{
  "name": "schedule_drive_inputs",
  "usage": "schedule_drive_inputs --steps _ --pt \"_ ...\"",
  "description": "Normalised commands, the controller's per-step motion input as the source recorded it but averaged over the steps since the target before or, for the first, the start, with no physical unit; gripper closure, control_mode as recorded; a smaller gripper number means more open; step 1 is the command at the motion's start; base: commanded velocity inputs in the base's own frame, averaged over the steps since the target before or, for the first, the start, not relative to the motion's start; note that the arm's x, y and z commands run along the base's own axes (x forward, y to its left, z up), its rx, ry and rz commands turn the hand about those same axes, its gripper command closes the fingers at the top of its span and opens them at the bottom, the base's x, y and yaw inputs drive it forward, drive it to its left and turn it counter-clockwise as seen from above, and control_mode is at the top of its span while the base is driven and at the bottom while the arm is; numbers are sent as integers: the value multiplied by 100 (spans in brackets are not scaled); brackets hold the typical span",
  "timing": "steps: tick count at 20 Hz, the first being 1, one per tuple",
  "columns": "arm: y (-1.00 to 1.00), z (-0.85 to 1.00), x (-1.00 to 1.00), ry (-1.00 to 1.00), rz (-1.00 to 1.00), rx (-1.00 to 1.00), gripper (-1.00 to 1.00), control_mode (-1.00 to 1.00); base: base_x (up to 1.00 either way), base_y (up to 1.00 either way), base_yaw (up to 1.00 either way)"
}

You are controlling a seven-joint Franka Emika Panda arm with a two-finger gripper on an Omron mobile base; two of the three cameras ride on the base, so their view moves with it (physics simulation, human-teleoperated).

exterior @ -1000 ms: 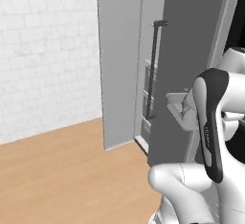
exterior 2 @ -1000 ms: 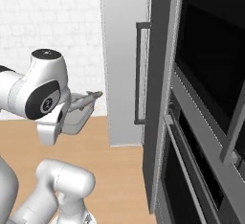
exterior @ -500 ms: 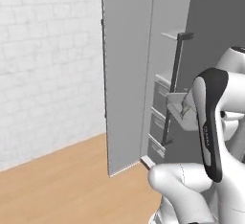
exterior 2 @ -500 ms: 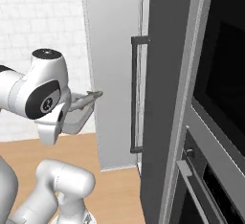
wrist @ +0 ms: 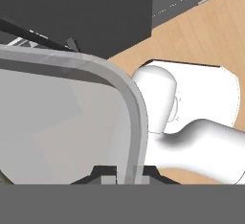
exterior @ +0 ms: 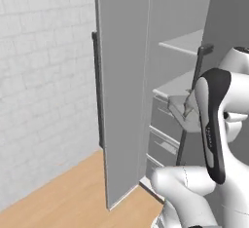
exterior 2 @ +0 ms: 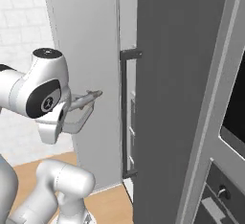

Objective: Take the meat container that has the fish and place it on the second highest rack of the freezer. Then take the vegetable container that has the squash and cucumber and place it on the highest rack of the freezer.

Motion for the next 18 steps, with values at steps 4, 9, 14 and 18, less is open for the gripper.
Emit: schedule_drive_inputs --steps 4,9,14,18 --pt "0 0 0 0 0 0 100 100 54 46 -46" --pt "0 0 0 0 0 0 100 100 35 31 -42" --pt "0 0 0 0 0 0 100 100 46 53 -48" --pt "0 0 0 0 0 0 100 100 46 61 -47"
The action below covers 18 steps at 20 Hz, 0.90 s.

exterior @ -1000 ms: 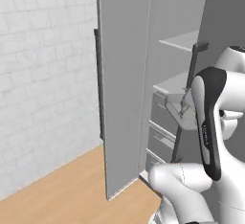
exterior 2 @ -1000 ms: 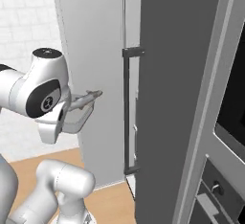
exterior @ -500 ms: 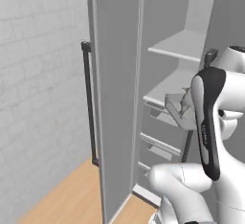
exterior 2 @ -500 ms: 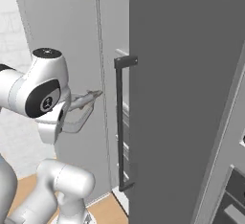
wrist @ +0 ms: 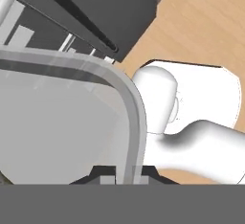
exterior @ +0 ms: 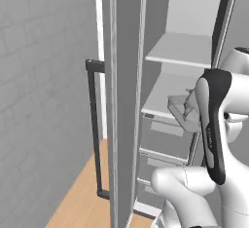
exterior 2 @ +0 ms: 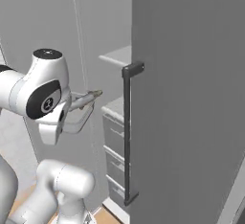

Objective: Take the meat container that has the fish and place it on the second highest rack of the freezer. Then take the vegetable container that has the squash and cucumber and place it on the highest rack of the freezer.

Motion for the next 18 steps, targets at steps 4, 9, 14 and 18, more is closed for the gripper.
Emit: schedule_drive_inputs --steps 4,9,14,18 --pt "0 0 0 0 0 0 100 100 38 38 -52" --pt "0 0 0 0 0 0 100 100 17 28 -45" --pt "0 0 0 0 0 0 100 100 7 0 -15" --pt "0 0 0 0 0 0 100 100 -3 -16 0"
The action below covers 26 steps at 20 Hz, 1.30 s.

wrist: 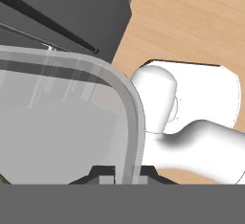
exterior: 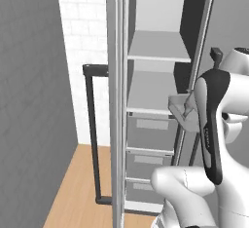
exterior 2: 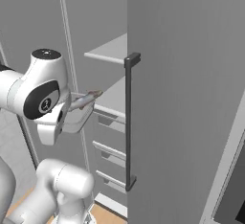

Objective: Take the meat container that has the fish and place it on the second highest rack of the freezer. Then take the vegetable container that has the squash and cucumber and place it on the highest rack of the freezer.

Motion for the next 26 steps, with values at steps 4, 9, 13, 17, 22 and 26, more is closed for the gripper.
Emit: schedule_drive_inputs --steps 4,9,13,17,22,26 --pt "0 0 0 0 0 0 100 100 -36 -21 0" --pt "0 0 0 0 0 0 100 100 -12 -45 1" --pt "0 0 0 0 0 0 100 100 27 -4 0" --pt "0 0 0 0 0 0 100 100 46 17 0" --pt "0 0 0 0 0 0 100 100 52 51 0" --pt "0 0 0 0 0 0 100 100 44 28 0"
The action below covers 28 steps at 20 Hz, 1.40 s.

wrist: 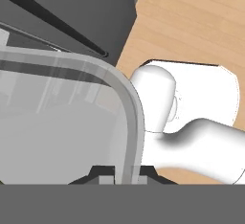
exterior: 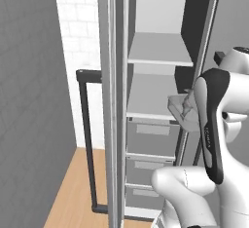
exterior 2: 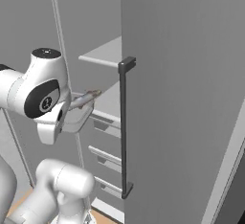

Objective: Take the meat container that has the fish and place it on the second highest rack of the freezer. Then take the vegetable container that has the squash and cucumber and place it on the highest rack of the freezer.

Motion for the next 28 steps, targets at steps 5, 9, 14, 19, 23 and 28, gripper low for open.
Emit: schedule_drive_inputs --steps 5,9,14,19,23,28 --pt "0 0 0 0 0 0 100 100 59 1 0" --pt "0 0 0 0 0 0 100 100 47 27 -2" --pt "0 0 0 0 0 0 100 100 79 32 -8" --pt "0 0 0 0 0 0 100 100 71 38 -9" --pt "49 -42 49 0 -10 -6 100 -100 15 11 -2" --pt "48 -52 70 -3 -21 -9 100 -100 0 0 0"
